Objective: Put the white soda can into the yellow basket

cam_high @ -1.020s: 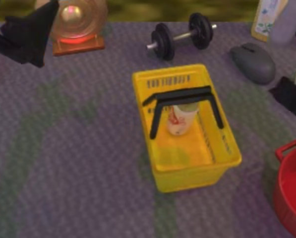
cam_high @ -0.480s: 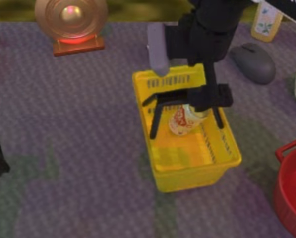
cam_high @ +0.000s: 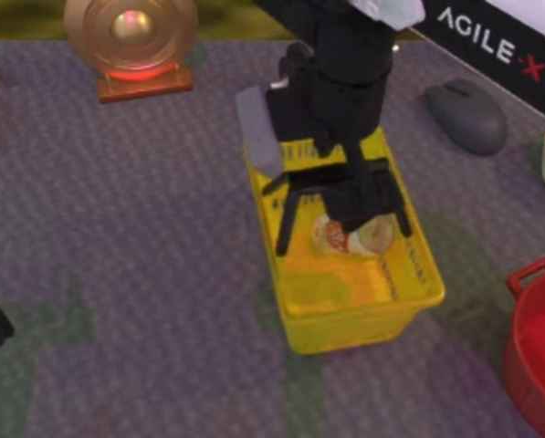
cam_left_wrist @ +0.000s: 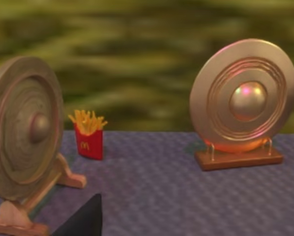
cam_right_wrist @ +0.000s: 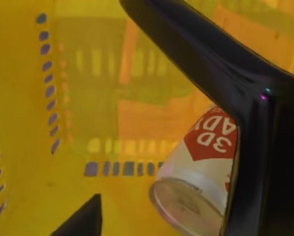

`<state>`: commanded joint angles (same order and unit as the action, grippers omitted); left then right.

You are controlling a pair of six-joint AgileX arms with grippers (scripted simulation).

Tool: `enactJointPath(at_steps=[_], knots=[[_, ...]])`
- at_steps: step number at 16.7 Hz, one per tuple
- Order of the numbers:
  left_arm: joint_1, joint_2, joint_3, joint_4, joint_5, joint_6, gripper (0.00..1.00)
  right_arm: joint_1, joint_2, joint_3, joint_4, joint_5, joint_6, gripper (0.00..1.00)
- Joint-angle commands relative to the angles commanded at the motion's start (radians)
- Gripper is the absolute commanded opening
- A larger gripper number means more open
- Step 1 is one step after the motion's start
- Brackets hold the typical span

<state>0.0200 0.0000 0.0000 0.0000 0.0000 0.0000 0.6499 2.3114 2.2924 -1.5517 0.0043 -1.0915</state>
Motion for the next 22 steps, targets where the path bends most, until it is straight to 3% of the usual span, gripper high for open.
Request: enactJointPath(at_steps=[13, 22], knots=[[0.0, 0.0, 0.0, 0.0, 0.0, 0.0, 1.0, 0.001, -0.021, -0.116, 0.095, 0.0, 0.0, 1.0], [0.0, 0.0, 0.0, 0.0, 0.0, 0.0, 1.0, 0.001, -0.021, -0.116, 0.095, 0.0, 0.0, 0.32]])
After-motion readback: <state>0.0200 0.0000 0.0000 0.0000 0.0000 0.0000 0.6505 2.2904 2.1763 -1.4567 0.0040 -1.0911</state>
